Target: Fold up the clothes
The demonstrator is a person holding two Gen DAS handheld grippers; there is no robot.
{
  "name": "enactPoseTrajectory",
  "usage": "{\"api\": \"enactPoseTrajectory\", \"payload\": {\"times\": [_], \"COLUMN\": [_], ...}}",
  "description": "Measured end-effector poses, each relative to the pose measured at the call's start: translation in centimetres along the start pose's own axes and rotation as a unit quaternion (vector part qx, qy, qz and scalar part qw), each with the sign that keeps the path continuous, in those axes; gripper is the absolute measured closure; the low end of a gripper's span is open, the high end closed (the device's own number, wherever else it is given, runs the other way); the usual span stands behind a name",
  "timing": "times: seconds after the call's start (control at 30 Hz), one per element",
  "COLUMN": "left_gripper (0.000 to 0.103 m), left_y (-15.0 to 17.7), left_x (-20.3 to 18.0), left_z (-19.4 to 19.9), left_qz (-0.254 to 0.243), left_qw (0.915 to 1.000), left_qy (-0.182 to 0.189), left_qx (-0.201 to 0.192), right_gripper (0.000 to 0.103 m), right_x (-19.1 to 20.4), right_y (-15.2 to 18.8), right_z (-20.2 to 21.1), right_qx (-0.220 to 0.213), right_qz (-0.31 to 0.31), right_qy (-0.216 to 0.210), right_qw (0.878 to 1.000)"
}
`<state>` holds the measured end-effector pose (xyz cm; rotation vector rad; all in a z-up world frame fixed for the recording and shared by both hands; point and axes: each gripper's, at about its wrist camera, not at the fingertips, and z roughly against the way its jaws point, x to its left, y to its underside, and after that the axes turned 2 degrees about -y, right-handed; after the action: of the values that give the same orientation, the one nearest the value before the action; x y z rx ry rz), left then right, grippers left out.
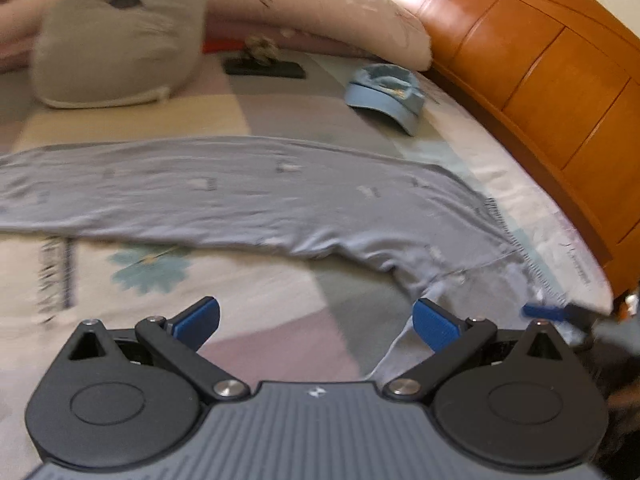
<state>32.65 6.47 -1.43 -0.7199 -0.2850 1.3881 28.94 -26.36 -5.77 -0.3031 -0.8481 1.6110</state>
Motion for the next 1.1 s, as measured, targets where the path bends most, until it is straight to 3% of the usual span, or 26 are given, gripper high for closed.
{"api": "enactPoseTrajectory", "payload": {"times": [0.2,0.47,0.7,0.8,0.83,0.97,1.03,1.1], "left_gripper": [0.001,0.001,0.001,0.001,0.001,0.001,0.001,0.001], "left_y": [3.6,4.2,2.9,2.7,2.7,2.6,2.5,2.3], "left_x": [-0.2,-1.6,-4.1,-4.8,-4.9,-5.6,-5.4,-5.1], "left_z": [1.5,2.1,1.6,1.1,1.1,1.0,1.0,1.1], "left_qz": [-0.032,0.02,-0.001,0.001,-0.001,-0.009,-0.006,0.004], "left_qw": [0.9955,0.9954,0.9943,0.9951,0.9952,0.9955,0.9953,0.9952], "left_qy": [-0.087,-0.093,-0.105,-0.098,-0.097,-0.094,-0.096,-0.097], "left_qx": [0.017,0.0,-0.018,-0.015,-0.014,-0.014,-0.013,-0.012], "right_gripper": [0.0,0.0,0.0,0.0,0.0,0.0,0.0,0.0], "right_x": [-1.3,-4.4,-9.3,-11.8,-12.6,-14.0,-14.7,-15.0], "right_y": [-2.2,-5.0,-8.3,-9.2,-9.4,-9.8,-10.3,-10.8], "right_z": [0.6,-2.3,-5.9,-8.2,-9.2,-10.0,-10.5,-10.3], "right_qx": [0.015,0.001,-0.023,-0.009,-0.001,-0.038,-0.036,-0.029], "right_qz": [0.005,0.007,-0.036,-0.065,-0.075,-0.038,-0.043,-0.064], "right_qy": [0.012,-0.018,-0.038,-0.046,-0.042,-0.017,0.007,0.001], "right_qw": [1.0,1.0,0.998,0.997,0.996,0.998,0.998,0.998]}}
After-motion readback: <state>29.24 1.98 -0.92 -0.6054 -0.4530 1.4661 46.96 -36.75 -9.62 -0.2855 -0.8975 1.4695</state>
